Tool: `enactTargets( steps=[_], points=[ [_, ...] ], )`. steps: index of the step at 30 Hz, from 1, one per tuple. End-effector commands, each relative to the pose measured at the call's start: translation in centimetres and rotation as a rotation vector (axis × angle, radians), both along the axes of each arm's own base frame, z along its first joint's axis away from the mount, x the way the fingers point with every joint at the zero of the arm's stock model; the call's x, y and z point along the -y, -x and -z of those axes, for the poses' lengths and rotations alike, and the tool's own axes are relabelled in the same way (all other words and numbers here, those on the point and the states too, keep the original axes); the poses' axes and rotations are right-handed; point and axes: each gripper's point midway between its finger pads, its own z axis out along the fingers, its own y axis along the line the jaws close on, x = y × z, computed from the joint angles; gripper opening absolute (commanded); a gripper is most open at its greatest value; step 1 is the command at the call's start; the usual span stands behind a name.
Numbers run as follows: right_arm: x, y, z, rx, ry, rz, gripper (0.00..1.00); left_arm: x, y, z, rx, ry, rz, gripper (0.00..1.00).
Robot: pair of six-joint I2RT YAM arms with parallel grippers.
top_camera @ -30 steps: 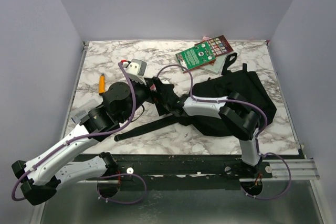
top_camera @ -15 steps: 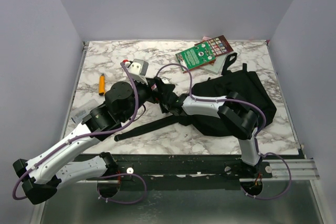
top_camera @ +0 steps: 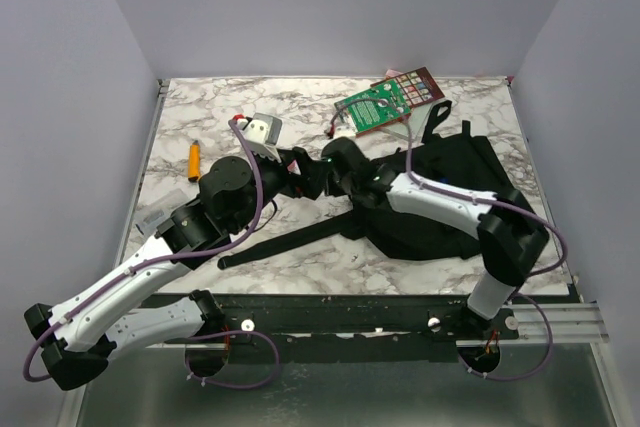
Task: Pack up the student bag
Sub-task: Pick up the stationery from the center of the board, then place the stationery in the student bag.
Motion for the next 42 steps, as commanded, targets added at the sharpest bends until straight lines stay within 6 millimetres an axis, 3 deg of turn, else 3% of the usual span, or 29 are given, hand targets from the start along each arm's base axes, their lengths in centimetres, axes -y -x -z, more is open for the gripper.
enactTargets(
  steps=[1,7,10,13,16,21,30,42],
  points=[
    [6.2,-0.5,-1.7,-0.067,-0.038,0.151,0.00,-0.3,-0.1,-0.5,0.029,0.008,-0.012,0.87],
    [17.8,0.2,-3.3,-0.138,-0.081,0.458,0.01,0.7,-0.1,0.1,0.017,-0.006,0.022,0.88],
    [22.3,1.4,-3.9,-0.163,-0.148,0.576,0.00,1.4,0.1,0.5,0.000,-0.008,0.055,0.88],
    [25.0,2.6,-3.4,-0.258,-0.267,0.616,0.01,2.0,0.0,1.1,-0.014,-0.020,0.069,0.87],
    [25.8,3.6,-2.9,-0.367,-0.398,0.581,0.01,2.5,0.0,1.6,-0.030,-0.029,0.085,0.88],
    [24.5,4.7,-1.9,-0.493,-0.523,0.522,0.01,2.9,0.1,2.0,-0.041,-0.041,0.097,0.88],
    [28.4,4.0,-0.8,-0.560,-0.597,0.692,0.00,3.5,0.4,2.3,-0.050,-0.050,0.116,0.88],
    [28.9,3.8,0.6,-0.705,-0.789,0.681,0.00,3.9,0.7,2.5,-0.056,-0.054,0.134,0.87]
  ],
)
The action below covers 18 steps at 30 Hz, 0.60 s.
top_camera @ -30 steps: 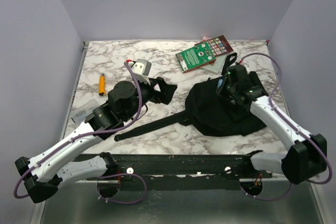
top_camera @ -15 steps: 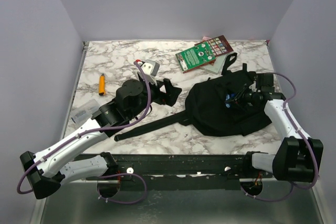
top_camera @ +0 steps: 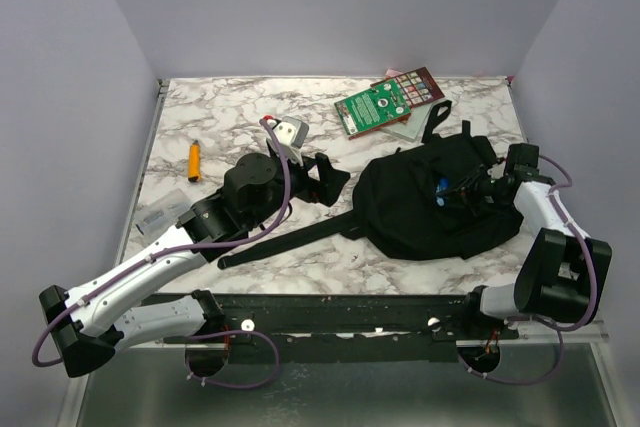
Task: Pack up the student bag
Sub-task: Place the stationery in the student bag.
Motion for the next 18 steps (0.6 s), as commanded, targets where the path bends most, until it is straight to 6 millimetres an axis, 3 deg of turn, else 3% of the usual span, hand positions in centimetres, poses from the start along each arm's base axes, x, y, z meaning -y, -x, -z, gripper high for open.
enactTargets(
  steps=[1,12,18],
  points=[
    [-0.7,0.1,0.1,-0.029,-0.098,-0.011,0.00,0.6,0.5,-0.2,-0.006,0.003,0.031,0.87],
    [2.1,-2.0,2.6,-0.040,0.018,0.167,0.00,0.8,0.7,-0.2,-0.007,0.004,0.041,0.87],
    [5.0,-2.8,2.2,-0.017,0.184,0.229,0.00,0.6,0.7,-0.4,0.000,0.005,0.036,0.87]
  ],
)
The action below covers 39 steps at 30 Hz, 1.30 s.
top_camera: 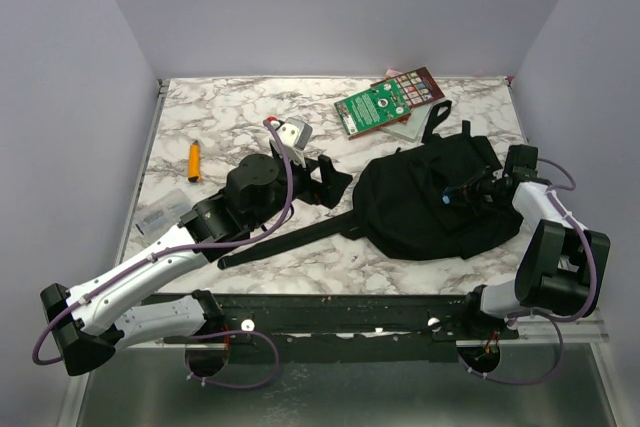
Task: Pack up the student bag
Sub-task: Place the stationery in the student bag.
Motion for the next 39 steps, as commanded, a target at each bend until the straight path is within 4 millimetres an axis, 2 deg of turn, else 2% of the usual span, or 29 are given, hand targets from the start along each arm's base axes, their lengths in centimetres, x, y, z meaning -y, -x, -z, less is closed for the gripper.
enactTargets(
  steps=[1,5,10,15,19,21,24,27,32,37,39],
  points=[
    [3.4,-1.2,-0.4,0.025,0.180,0.089,0.00,0.1,0.4,-0.7,0.006,0.011,0.018,0.88],
    [4.8,-1.8,-0.8,0.073,0.266,0.110,0.00,0.3,0.6,-0.7,-0.001,0.015,0.028,0.88],
    [4.5,-2.6,-0.2,0.108,0.370,0.002,0.02,0.3,0.6,-0.7,-0.003,0.017,0.030,0.87],
    [4.0,-3.0,-0.3,0.103,0.561,-0.104,0.29,0.5,0.6,-0.5,-0.008,0.014,0.035,0.88],
    [3.7,-3.0,-1.5,0.093,0.692,-0.164,0.51,0.7,0.6,-0.2,-0.015,0.009,0.039,0.87],
    [3.3,-2.8,-2.1,0.093,0.720,-0.204,0.59,0.8,0.6,-0.1,-0.019,0.005,0.042,0.88],
    [3.3,-2.5,-3.0,0.082,0.767,-0.233,0.62,1.4,0.8,0.4,-0.038,0.001,0.066,0.88],
    [2.6,-2.3,-3.7,0.112,0.761,-0.244,0.60,2.5,1.1,1.5,-0.070,-0.020,0.098,0.87],
    [2.2,-3.0,-2.7,0.118,0.723,-0.196,0.20,5.5,2.0,4.5,-0.185,-0.084,0.212,0.87],
    [1.7,-4.3,-0.7,0.109,0.688,-0.197,0.05,8.3,3.0,8.3,-0.326,-0.146,0.323,0.87],
    [1.7,-4.7,0.0,0.107,0.693,-0.202,0.04,8.8,3.1,9.3,-0.364,-0.163,0.336,0.86]
  ],
)
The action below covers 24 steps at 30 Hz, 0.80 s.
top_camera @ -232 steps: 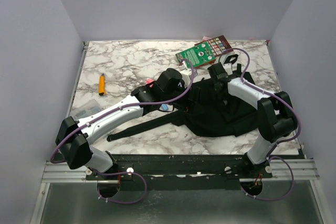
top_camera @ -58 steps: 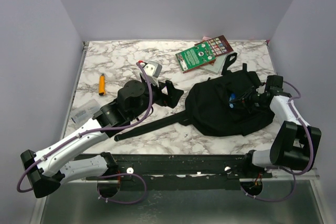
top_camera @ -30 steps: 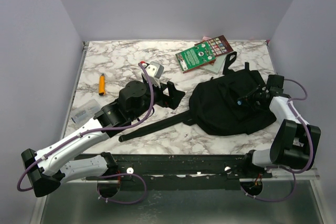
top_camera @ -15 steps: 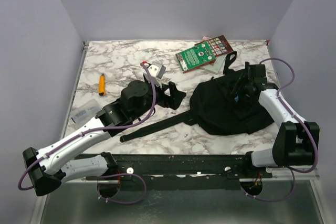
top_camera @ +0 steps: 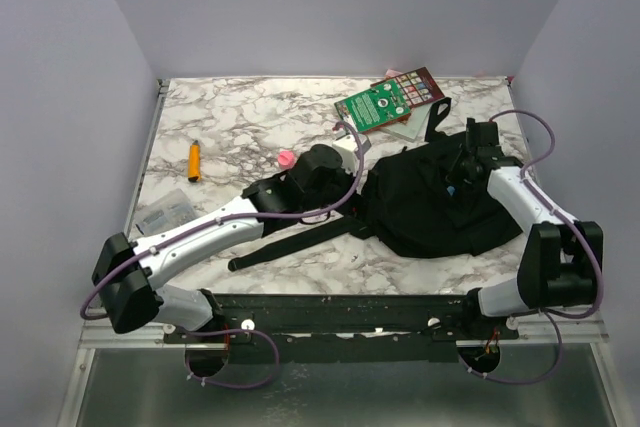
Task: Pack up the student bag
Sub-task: Place the stationery in the student bag.
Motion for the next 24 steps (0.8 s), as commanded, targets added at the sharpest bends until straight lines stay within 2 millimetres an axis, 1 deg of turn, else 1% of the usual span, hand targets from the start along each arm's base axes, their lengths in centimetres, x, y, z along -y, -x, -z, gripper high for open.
enactTargets(
  steps=[1,4,6,9,11,13,16,17,18,19,22,24],
  points=[
    [-0.2,-0.9,2.1,-0.012,-0.002,-0.004,0.04,1.6,2.0,1.8,-0.128,-0.027,0.106,0.86],
    [-1.3,-0.8,3.5,-0.057,-0.043,-0.062,0.03,1.7,1.9,2.1,-0.131,-0.032,0.104,0.87],
    [-1.3,-0.1,4.7,-0.109,-0.044,-0.062,0.03,1.6,1.8,2.1,-0.124,-0.036,0.100,0.87],
    [-0.2,1.3,6.0,-0.176,0.009,-0.031,0.03,1.4,1.5,1.9,-0.109,-0.041,0.090,0.87],
    [1.0,2.2,6.5,-0.214,0.070,-0.013,0.03,1.2,1.4,1.6,-0.094,-0.041,0.082,0.87],
    [2.5,2.7,6.8,-0.248,0.148,0.027,0.03,1.0,1.2,1.2,-0.076,-0.039,0.074,0.87],
    [4.3,2.7,6.1,-0.257,0.239,0.084,0.03,0.5,1.0,0.6,-0.048,-0.037,0.054,0.87],
    [4.9,2.7,5.5,-0.252,0.270,0.109,0.04,0.3,0.8,0.3,-0.034,-0.038,0.045,0.87],
    [5.0,2.5,4.9,-0.237,0.284,0.115,0.04,0.1,0.6,0.1,-0.021,-0.037,0.035,0.87],
    [4.8,2.1,4.3,-0.214,0.286,0.108,0.05,-0.2,0.6,-0.2,-0.009,-0.037,0.029,0.87],
    [3.3,1.3,2.9,-0.174,0.308,0.053,0.07,-0.8,0.3,-1.2,0.028,-0.029,0.007,0.87],
    [3.0,1.2,2.0,-0.166,0.337,0.049,0.07,-1.1,0.1,-1.7,0.047,-0.026,-0.005,0.87]
  ],
)
